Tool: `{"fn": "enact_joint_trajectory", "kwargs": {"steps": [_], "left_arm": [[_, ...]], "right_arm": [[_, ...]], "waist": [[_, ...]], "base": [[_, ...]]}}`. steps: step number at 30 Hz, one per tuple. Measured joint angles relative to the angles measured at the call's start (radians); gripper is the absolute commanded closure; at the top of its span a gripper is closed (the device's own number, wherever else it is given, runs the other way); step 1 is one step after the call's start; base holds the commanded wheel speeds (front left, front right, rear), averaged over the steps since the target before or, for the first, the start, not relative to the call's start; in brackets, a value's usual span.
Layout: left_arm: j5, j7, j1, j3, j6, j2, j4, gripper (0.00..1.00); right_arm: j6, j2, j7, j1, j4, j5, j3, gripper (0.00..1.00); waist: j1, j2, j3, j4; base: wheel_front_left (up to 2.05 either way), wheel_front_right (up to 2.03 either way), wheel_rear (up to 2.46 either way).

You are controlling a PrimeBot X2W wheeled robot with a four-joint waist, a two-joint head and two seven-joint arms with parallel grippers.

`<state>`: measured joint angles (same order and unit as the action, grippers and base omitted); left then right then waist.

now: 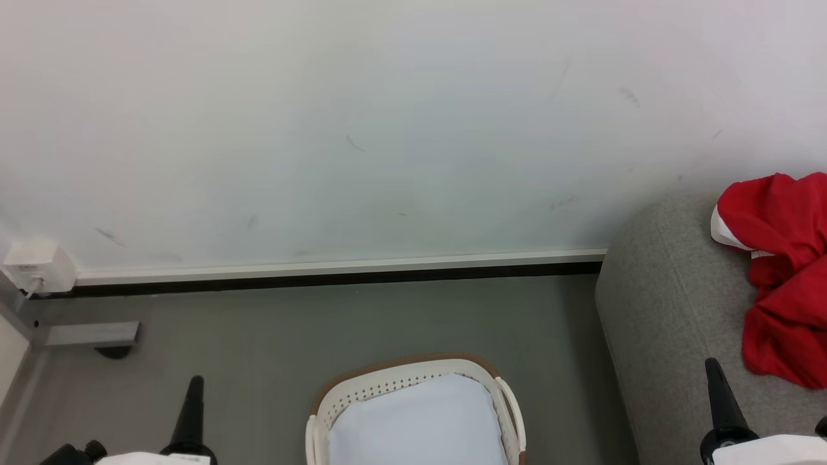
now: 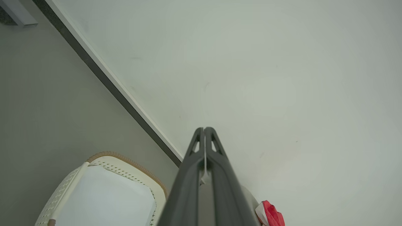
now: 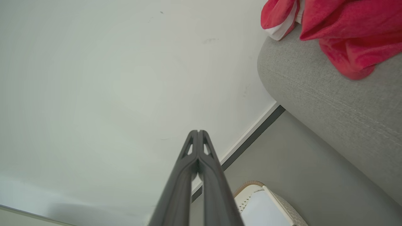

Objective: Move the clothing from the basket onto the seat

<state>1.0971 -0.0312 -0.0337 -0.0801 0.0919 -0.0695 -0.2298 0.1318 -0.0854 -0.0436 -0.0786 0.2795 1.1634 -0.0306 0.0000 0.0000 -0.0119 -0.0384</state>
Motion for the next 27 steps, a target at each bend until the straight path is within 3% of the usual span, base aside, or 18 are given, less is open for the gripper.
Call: {"fn": "enact_joint_trajectory", "kwargs": {"steps": [27], "left_arm": [[0.242,0.067,-0.035,-0.014,0.013,0.01,-0.007,1.0]], "right_arm": [[0.0,0.012,0.065,-0.015,-0.014,0.219,0.057,1.0]], "waist": [[0.0,0.0,0.005,0.016]], "base": [[0.0,0.0,0.0]]}}
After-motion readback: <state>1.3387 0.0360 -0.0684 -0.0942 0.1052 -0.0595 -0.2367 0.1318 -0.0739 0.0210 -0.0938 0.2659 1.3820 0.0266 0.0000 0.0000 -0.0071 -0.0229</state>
